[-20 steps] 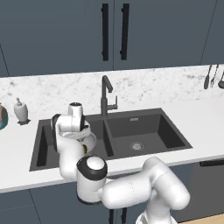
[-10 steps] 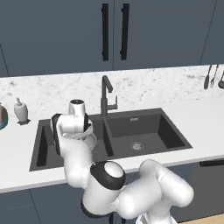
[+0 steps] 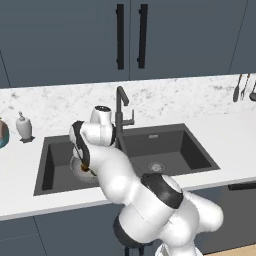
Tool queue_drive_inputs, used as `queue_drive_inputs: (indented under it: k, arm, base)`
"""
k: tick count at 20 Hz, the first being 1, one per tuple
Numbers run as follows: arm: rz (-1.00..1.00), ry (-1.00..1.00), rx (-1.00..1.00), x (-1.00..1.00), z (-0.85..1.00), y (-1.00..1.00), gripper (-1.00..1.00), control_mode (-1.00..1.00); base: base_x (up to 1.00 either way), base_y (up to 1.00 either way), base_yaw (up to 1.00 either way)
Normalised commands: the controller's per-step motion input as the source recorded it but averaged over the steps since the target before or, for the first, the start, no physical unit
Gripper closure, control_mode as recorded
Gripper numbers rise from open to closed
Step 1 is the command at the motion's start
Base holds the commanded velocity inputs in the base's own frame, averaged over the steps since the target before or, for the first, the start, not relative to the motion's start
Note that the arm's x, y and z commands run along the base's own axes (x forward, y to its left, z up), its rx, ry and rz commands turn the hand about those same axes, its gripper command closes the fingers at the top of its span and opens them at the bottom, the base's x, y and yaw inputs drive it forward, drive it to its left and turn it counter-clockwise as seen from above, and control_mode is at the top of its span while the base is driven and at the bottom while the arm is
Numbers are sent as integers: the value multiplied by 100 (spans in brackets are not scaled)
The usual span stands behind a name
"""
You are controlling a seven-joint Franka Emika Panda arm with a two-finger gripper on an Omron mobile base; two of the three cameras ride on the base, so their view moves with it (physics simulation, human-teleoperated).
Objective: Put the colander in the sink, put the pear, mango in the colander, and turn on the sink faucet and pour water over the colander.
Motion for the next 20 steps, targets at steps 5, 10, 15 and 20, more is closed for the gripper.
queue_drive_inputs:
  k: [5,10,15,20]
  arm:
    - [-14,1,30,-41,45,-19,-100,-100]
    - [-12,0,16,-42,53,-5,-100,-100]
    - [-9,0,3,-47,40,-9,-100,-100]
    - [-13,0,16,-34,36,-17,-100,-100]
  base:
    - [0,0,0]
    - [0,0,0]
    - [0,0,0]
    - [0,0,0]
